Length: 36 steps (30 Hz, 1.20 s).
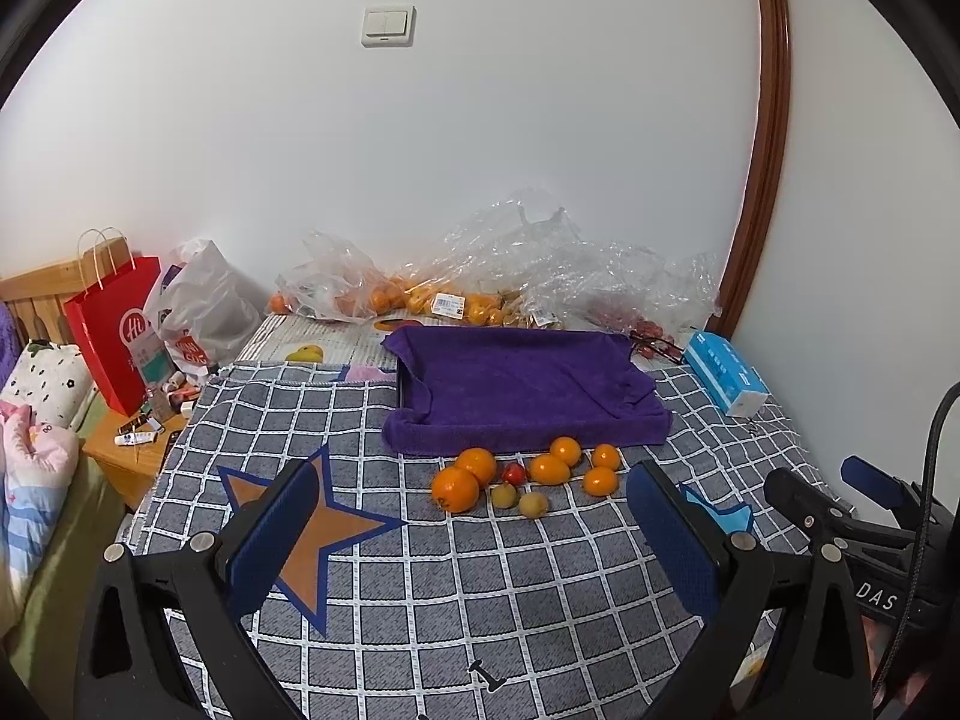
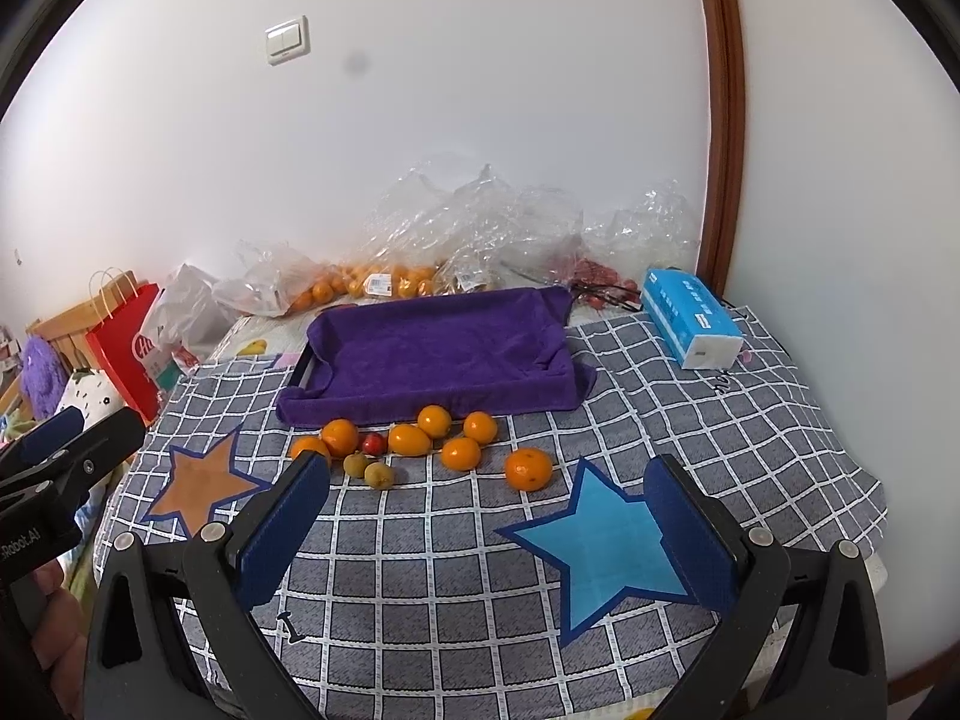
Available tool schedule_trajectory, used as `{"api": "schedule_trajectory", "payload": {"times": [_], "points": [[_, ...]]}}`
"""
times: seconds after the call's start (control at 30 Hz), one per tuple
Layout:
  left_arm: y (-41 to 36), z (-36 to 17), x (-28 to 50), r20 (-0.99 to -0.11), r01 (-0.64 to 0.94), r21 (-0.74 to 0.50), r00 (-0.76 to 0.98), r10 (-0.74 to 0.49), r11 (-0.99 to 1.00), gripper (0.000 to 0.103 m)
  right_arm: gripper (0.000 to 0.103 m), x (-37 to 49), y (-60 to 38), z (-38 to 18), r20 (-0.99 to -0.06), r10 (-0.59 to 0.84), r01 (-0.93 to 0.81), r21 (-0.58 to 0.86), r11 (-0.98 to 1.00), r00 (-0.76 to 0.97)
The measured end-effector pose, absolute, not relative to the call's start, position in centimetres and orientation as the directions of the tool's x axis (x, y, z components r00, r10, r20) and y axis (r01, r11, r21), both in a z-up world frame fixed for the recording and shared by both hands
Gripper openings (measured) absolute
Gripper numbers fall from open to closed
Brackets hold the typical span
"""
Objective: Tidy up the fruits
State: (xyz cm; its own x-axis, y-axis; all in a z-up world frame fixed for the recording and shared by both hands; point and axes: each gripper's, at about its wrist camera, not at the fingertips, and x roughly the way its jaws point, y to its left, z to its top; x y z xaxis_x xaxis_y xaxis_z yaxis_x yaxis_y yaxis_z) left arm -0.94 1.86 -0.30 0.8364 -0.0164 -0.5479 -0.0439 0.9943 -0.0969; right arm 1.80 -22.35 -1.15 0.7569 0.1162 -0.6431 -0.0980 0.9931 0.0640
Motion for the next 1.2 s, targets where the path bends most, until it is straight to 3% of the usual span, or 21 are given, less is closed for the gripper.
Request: {"api": "schedule_trajectory", "payload": {"times": [1.2], "points": [[2.5,-0.9,0.4,-0.551,-0.047,-0.095,0.834,-0.013,0.994,0.103,0.103,3.1,-21.6,-2.1,-0.645,0.104,-0.099,0.045,0.994,0.757]]}}
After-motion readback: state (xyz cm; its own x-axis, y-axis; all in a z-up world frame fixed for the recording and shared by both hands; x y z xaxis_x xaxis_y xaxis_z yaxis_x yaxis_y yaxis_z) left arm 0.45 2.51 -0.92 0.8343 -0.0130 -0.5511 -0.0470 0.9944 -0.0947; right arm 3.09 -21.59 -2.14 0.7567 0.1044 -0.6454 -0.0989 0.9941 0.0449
